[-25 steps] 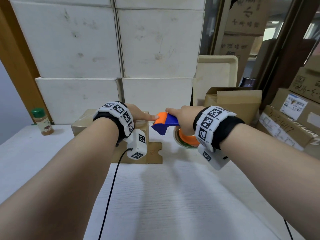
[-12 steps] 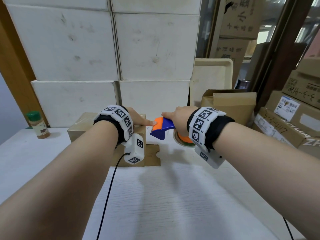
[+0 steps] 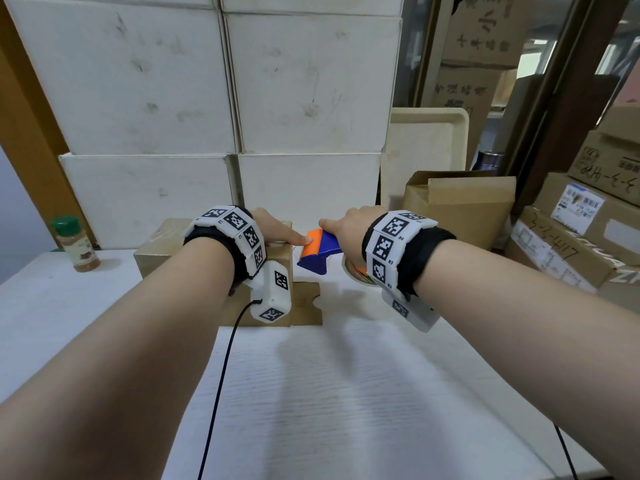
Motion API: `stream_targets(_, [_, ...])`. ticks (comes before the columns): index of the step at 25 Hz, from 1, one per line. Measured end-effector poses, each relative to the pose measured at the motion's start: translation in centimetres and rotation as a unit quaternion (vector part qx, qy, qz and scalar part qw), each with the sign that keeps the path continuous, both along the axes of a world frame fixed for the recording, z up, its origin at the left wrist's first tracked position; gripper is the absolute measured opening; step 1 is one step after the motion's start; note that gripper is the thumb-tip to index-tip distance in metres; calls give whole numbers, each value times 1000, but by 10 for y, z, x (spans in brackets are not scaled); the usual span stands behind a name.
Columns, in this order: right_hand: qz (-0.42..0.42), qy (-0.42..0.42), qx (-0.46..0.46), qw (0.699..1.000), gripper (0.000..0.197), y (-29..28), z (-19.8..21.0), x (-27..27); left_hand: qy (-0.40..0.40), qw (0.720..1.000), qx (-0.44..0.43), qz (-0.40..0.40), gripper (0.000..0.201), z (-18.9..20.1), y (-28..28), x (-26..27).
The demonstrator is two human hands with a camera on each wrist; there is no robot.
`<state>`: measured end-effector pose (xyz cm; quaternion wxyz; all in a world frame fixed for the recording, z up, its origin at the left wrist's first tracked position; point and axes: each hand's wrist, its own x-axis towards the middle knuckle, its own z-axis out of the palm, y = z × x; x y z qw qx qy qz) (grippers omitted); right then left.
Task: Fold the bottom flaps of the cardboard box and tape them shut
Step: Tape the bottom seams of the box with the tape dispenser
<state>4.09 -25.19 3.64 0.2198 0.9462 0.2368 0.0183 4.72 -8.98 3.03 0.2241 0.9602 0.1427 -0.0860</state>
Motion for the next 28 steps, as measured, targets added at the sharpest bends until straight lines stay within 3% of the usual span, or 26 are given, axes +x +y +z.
stream_targets(9, [28, -37, -32, 998, 47, 3, 4, 3, 2, 1000, 1, 6, 82, 1, 0, -4])
stream_targets(14, [89, -115, -141, 979, 32, 20, -10, -10, -7, 999, 36, 18, 77, 2, -6, -9])
stream_targets(19, [41, -94, -62, 993, 37, 17, -6, -5, -13, 998, 52, 14, 82, 0, -5, -8])
stream_targets(24, [-50, 17, 0, 999, 41, 10, -3, -8, -19, 996, 89, 12, 101, -5, 1, -6])
stream_targets(28, [-154, 39, 61, 985, 25, -5, -11, 2, -45, 991, 124, 27, 105, -10, 1, -5])
